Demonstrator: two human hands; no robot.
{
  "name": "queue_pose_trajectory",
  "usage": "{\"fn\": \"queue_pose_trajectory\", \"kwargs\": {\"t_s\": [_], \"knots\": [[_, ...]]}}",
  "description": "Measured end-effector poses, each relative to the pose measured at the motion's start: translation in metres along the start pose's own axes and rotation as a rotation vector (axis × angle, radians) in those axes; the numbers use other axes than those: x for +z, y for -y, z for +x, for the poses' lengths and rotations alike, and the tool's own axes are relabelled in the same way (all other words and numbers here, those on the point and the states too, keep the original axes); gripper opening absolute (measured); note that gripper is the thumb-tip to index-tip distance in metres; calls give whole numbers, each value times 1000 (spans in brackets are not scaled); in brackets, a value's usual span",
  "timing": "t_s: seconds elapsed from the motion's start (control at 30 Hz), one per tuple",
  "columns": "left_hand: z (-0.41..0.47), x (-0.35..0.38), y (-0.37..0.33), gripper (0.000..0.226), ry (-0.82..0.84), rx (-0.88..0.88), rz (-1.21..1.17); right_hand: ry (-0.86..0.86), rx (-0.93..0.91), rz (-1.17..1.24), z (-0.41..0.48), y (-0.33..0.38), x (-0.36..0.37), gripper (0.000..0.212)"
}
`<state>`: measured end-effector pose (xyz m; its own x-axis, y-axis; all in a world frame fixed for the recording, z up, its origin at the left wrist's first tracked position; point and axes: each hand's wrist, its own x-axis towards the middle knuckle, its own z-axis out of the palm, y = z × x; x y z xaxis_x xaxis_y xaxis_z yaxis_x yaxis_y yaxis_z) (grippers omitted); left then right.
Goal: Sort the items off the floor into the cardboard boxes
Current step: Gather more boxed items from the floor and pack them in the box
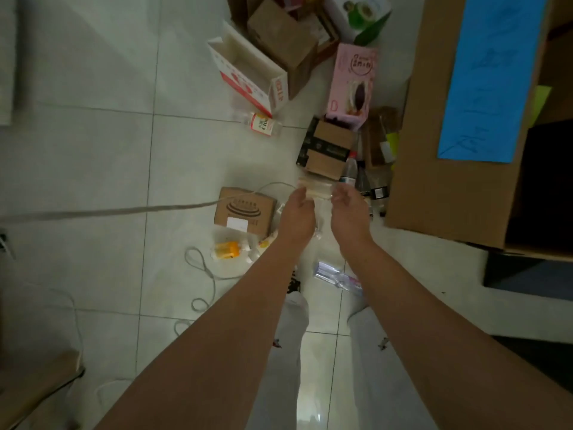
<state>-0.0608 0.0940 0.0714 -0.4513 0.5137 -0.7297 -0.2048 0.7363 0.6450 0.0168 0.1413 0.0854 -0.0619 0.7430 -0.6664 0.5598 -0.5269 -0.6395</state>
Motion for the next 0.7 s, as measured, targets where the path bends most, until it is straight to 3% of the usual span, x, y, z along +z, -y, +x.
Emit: {"fn": "queue_pose_trajectory", "kwargs": {"t_s": [0.17,0.47,0.7], "knots": [[10,-8,61,28,50,-128,2,88,174,-71,8,-41,39,35],[75,-43,161,31,-154,-114,89,294,285,-77,62,-127,121,38],[184,-98,213,39,-402,-25,351,386,261,-175,137,-175,183,34]]}}
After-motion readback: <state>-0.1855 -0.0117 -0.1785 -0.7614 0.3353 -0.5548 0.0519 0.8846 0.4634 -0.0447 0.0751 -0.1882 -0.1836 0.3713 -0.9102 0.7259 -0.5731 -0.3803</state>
